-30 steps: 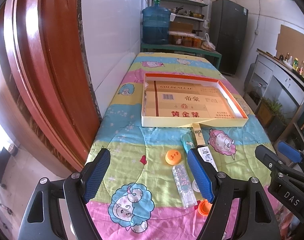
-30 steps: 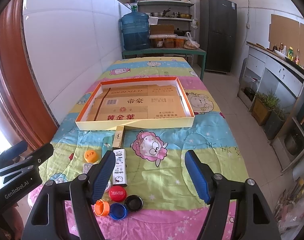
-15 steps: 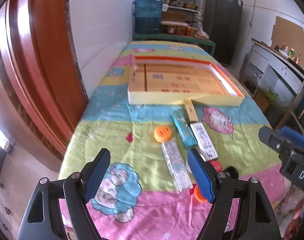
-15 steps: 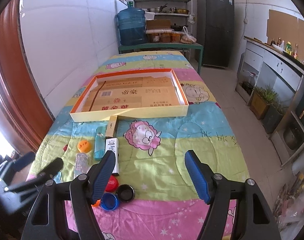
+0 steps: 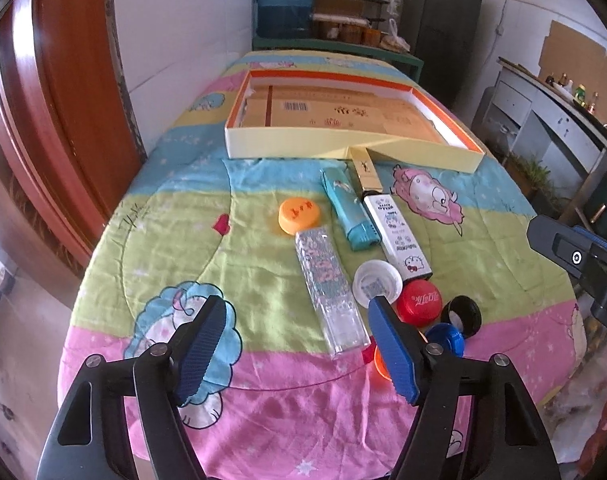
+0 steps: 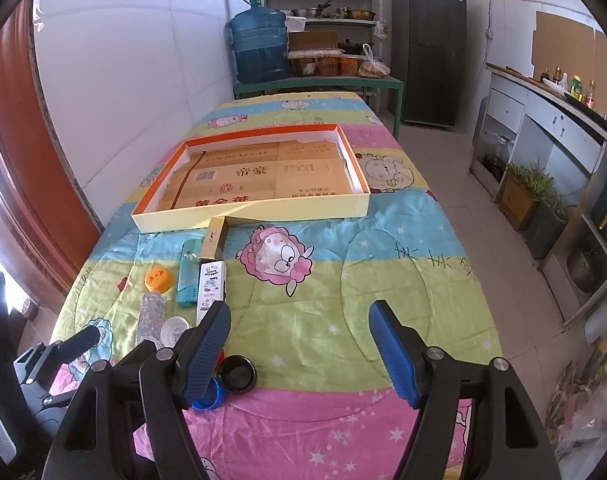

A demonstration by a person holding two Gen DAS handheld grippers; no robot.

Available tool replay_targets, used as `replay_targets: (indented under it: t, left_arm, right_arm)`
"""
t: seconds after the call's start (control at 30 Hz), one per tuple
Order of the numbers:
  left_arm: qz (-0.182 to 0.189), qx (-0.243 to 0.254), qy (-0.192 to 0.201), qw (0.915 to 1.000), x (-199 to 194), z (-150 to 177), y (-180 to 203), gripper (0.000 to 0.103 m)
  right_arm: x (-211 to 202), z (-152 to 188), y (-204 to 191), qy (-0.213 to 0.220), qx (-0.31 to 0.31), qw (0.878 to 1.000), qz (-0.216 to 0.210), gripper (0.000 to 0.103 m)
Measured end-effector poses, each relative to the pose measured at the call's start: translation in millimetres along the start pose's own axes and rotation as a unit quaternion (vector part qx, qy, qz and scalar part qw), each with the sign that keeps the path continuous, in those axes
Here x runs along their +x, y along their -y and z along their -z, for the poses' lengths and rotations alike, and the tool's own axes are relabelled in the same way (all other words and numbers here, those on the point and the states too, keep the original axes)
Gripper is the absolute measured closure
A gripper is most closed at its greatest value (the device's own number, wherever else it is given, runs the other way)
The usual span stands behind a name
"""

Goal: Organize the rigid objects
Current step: 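Grasp the clear gloss tube with the left tool while the right tool grasps the white Hello Kitty box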

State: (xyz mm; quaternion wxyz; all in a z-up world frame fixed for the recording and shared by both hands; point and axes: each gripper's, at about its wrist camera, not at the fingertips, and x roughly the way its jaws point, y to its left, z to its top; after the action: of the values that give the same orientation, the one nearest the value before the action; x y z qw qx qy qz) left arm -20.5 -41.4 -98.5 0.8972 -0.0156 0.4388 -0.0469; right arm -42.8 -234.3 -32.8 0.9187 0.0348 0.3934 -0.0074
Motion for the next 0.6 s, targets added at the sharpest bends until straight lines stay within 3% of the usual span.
replay_targets:
  t: [0.4,0.6]
  left_arm:
    - [0.003,-0.001,-0.013,0.9999,18,1,-1,0.045]
    - [0.002,0.000,-0.003,1.0000,24,-7,-7,0.060]
  right_arm:
    - [11,2,1,-0.012,0.003,1.000,-0.005,0.031]
    - [24,0,-8,-0.024,-0.001,0.999,-0.022,0.039]
